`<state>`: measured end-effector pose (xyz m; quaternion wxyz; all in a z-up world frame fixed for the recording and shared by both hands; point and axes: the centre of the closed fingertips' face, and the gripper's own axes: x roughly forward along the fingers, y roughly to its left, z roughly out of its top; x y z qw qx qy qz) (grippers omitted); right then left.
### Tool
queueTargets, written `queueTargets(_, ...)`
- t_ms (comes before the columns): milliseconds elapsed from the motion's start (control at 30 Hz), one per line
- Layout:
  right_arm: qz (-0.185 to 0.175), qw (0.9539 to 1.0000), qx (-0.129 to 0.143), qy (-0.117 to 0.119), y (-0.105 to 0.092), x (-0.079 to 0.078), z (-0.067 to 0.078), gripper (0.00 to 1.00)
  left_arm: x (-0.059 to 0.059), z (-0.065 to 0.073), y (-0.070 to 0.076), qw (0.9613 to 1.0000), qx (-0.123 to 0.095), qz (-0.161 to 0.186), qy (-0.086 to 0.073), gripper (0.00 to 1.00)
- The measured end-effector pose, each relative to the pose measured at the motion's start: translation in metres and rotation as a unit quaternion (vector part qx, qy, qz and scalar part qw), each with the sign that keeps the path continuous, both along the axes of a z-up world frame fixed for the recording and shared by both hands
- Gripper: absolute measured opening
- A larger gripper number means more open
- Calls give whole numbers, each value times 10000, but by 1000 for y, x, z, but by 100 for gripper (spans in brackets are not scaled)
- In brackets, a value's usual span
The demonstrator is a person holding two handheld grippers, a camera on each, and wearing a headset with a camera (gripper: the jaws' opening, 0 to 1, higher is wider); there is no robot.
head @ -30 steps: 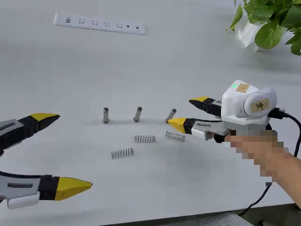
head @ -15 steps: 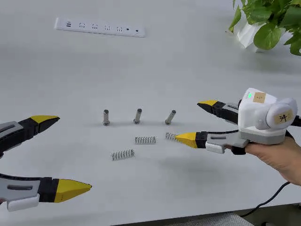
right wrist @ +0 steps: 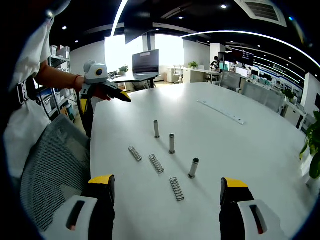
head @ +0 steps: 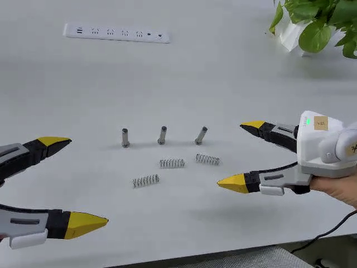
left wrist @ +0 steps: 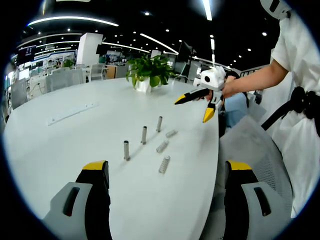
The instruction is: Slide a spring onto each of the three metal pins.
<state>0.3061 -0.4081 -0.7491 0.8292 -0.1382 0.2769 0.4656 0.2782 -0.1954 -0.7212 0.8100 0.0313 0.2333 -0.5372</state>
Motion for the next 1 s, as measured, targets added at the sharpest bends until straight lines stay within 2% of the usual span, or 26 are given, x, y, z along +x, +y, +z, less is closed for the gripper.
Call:
queueTargets(133,70,10000,-14,-37,-1,-4,1,88,0,0,-2,9999,148,-58,-48,92)
queueTargets(233,117,9999,-8,-76,-2,-7,2,88,-2,-3,-5,9991,361,-172,-118,89)
queueTargets(333,145,9998,5,-106,-2,-10,2,88,-2,-7,-6,9981,554,-237,-157,83)
queueTargets(467,169,9998,27,-139,-3,-13,1,87,0,-10,-10,9970,701,-294,-163,78)
queueTargets(533,162,9997,48,-157,-4,-14,1,87,1,-12,-13,9953,864,-375,-233,75)
queueTargets(667,135,9997,71,-176,-6,-17,1,87,2,-22,-20,9920,1140,-489,-219,70)
queueTargets(733,123,9997,75,-185,-7,-18,1,86,2,-28,-23,9887,1349,-603,-243,65)
queueTargets(933,112,9997,27,-195,-12,-20,-3,85,3,-42,-36,9839,1618,-741,-188,54)
queueTargets(1000,99,9997,22,-205,-13,-22,-2,85,5,-49,-39,9807,1780,-786,-212,49)
